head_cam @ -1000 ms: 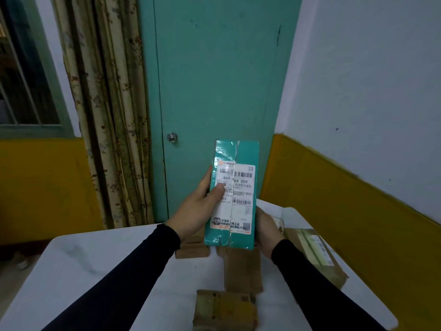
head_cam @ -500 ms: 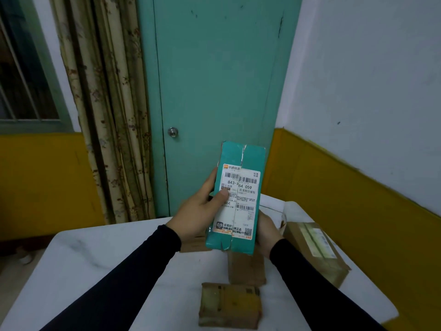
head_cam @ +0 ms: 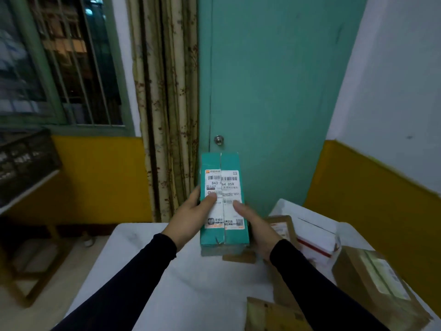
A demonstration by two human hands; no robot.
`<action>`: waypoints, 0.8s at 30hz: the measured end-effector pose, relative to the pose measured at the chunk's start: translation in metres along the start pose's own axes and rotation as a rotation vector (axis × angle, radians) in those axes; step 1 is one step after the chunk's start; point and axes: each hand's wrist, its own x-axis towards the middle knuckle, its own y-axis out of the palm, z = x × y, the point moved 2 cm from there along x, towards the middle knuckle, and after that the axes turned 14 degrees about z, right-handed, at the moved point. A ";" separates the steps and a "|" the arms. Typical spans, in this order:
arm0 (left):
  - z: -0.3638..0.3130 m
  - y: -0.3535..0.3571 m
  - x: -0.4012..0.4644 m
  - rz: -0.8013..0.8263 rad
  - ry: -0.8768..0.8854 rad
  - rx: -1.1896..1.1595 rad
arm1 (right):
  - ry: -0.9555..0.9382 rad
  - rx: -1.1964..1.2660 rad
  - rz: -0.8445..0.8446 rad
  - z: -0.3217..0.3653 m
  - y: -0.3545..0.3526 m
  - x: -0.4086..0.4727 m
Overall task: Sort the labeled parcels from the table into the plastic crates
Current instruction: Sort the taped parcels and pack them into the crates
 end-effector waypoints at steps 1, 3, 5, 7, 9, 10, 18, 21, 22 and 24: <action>0.002 -0.010 -0.006 -0.023 -0.015 -0.008 | -0.002 0.044 0.022 -0.003 0.009 0.007; 0.007 -0.029 -0.020 -0.069 -0.060 -0.037 | 0.008 0.141 0.084 -0.009 0.030 0.021; 0.013 -0.046 -0.037 -0.119 -0.107 -0.093 | 0.034 0.159 0.159 -0.013 0.052 0.034; 0.022 -0.067 -0.057 -0.215 -0.161 -0.154 | 0.068 0.132 0.228 -0.019 0.074 0.051; 0.031 -0.082 -0.077 -0.316 -0.202 -0.221 | 0.102 0.118 0.304 -0.024 0.095 0.065; 0.035 -0.088 -0.090 -0.375 -0.209 -0.255 | 0.132 0.110 0.354 -0.027 0.107 0.070; 0.055 -0.114 -0.209 -0.787 -0.203 -0.290 | 0.315 0.056 0.677 -0.071 0.222 0.080; 0.056 -0.132 -0.261 -0.915 -0.170 -0.268 | 0.341 -0.006 0.805 -0.084 0.279 0.075; 0.057 -0.142 -0.279 -0.957 -0.158 -0.272 | 0.336 -0.031 0.842 -0.088 0.300 0.075; 0.058 -0.164 -0.315 -1.027 -0.132 -0.271 | 0.312 -0.057 0.896 -0.094 0.345 0.078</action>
